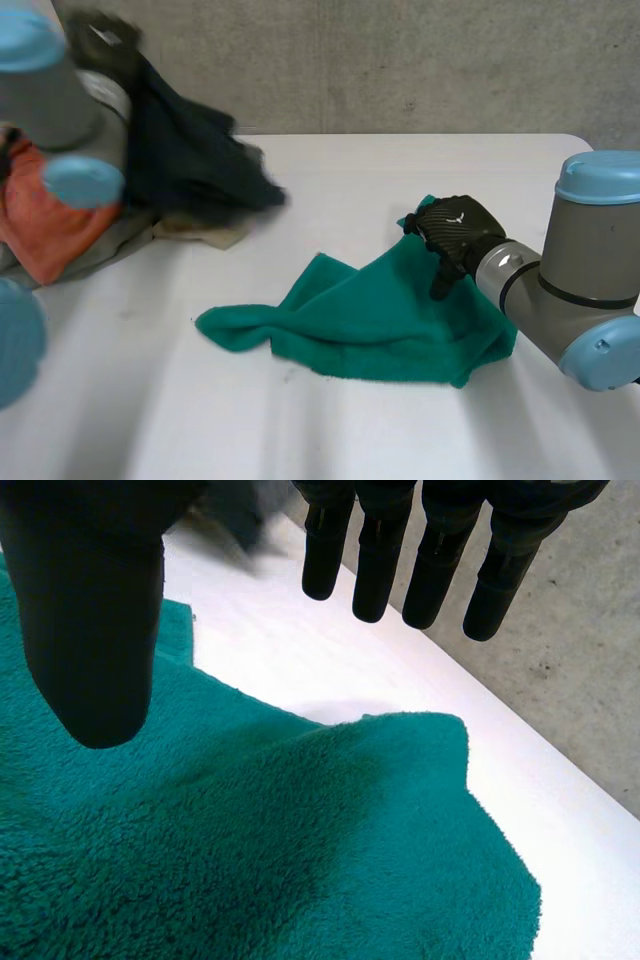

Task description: Fold the laundry.

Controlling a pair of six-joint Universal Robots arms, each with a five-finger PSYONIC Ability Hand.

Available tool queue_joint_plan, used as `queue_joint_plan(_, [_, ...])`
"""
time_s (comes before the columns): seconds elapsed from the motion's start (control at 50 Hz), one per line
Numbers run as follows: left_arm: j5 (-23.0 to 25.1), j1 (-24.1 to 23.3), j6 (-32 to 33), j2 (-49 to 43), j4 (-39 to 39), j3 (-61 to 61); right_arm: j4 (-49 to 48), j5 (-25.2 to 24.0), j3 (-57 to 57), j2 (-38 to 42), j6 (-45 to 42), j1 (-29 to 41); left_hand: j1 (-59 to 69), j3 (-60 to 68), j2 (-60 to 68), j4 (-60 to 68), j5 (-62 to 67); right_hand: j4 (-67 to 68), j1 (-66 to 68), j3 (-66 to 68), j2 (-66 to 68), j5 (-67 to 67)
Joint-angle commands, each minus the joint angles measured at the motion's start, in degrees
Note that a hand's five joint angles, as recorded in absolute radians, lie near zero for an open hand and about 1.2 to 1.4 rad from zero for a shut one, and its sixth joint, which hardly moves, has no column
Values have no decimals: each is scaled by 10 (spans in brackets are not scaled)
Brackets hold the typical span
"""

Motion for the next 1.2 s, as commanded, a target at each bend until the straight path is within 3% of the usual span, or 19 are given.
queue_joint_plan(0.02, [35,82,-4,32,19,13,0,0,0,0,-1,7,142,122,118,116,150,8,-2,-5,-5,22])
queue_joint_plan(0.2, [61,105,33,-36,-9,-5,1,2,0,-2,-1,13,142,122,118,116,150,8,-2,-5,-5,22])
queue_joint_plan(0.22, [59,106,43,-46,-14,-10,1,2,0,-3,-1,13,-88,-108,-112,-114,-79,8,-2,-5,-5,22])
queue_joint_plan(0.26, [57,104,48,-49,-25,-21,1,3,-1,-7,-2,12,-388,-408,-412,-414,-379,-7,-17,-20,-20,7])
queue_joint_plan(0.3, [53,96,56,-36,-54,-49,1,5,-3,-15,-3,8,-558,-578,-582,-584,-550,-46,-55,-59,-58,-31])
queue_joint_plan(0.44, [64,73,45,69,-109,-170,8,1,-20,-25,-6,-7,-558,-578,-582,-584,-550,-110,-120,-123,-122,-96])
queue_joint_plan(0.6, [86,28,15,247,-129,-407,60,-16,-51,-20,-54,-36,-558,-578,-582,-584,-550,-110,-120,-123,-123,-96])
queue_joint_plan(0.7, [102,-13,-38,323,-135,-560,78,-22,-58,-20,-73,-53,-558,-578,-582,-584,-550,-110,-120,-123,-123,-96])
queue_joint_plan(0.92, [125,-62,-170,298,-114,-659,77,-26,-39,-20,-72,-50,-477,-497,-501,-503,-469,-110,-120,-123,-123,-96])
queue_joint_plan(1.1, [131,-89,-181,228,-95,-633,76,-28,-15,-22,-71,-42,-454,-473,-478,-480,-445,-108,-118,-121,-121,-94])
queue_joint_plan(1.2, [116,-106,-176,182,-88,-604,66,-28,1,-23,-71,-41,-347,-366,-370,-373,-338,-108,-118,-121,-121,-94])
